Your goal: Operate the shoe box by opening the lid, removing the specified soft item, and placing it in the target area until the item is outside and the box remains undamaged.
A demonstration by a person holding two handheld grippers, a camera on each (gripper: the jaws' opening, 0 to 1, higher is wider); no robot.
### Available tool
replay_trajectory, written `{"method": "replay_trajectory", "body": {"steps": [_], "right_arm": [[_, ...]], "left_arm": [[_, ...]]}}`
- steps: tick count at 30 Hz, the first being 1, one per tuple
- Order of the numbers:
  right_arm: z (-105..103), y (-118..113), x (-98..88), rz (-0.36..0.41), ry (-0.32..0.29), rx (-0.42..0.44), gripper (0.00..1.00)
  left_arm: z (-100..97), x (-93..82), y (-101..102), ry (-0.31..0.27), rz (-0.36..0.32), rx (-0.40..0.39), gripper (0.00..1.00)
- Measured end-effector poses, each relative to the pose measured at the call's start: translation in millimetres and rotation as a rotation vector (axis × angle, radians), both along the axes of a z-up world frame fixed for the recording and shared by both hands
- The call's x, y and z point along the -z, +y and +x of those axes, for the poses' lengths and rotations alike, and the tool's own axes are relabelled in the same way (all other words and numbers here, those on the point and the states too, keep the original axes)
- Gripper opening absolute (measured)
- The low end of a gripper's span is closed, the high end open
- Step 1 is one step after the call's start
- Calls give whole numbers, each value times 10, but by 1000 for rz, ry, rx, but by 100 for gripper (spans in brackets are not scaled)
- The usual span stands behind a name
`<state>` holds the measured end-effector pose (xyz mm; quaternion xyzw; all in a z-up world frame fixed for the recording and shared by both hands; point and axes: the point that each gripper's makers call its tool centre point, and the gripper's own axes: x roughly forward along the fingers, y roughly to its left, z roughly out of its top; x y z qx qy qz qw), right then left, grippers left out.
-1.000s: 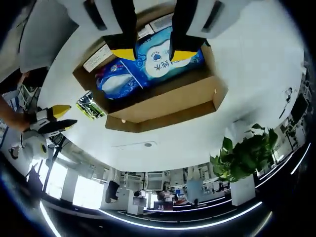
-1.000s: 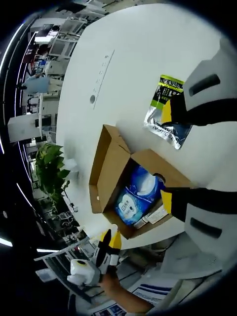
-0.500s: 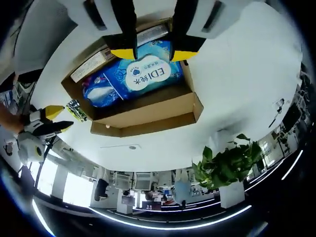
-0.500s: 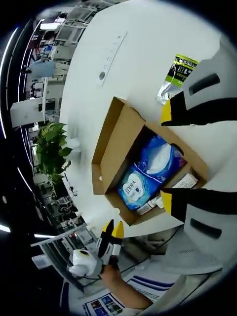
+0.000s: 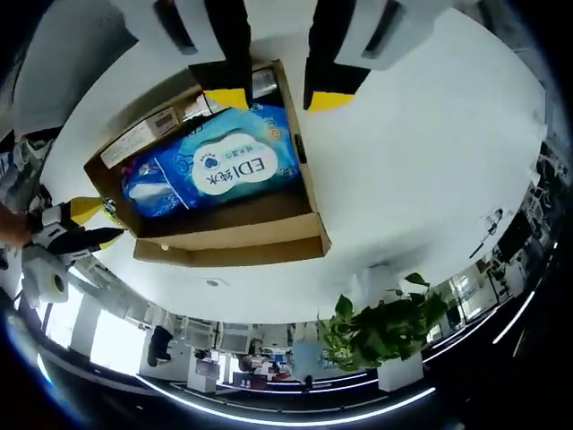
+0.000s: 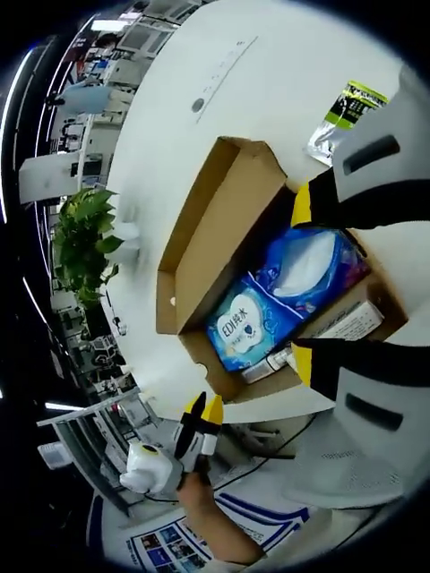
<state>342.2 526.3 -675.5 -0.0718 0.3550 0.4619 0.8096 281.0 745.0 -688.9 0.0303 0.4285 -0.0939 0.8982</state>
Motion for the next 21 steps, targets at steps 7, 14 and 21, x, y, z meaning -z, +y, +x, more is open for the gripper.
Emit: {"method": "replay_trajectory", "body": {"steps": [7,14,21], "right_arm": [[22,162,112,-15,6,-35,43],[62,324,239,-13,32,-49,41],[108,500,343,-11,51,-64,37]], "left_arm": [[-37,140,91,18,-7,-32,17],[-29,218,85,25,-73,-75,13],[-17,254,37,34,-100,-89,7]]}}
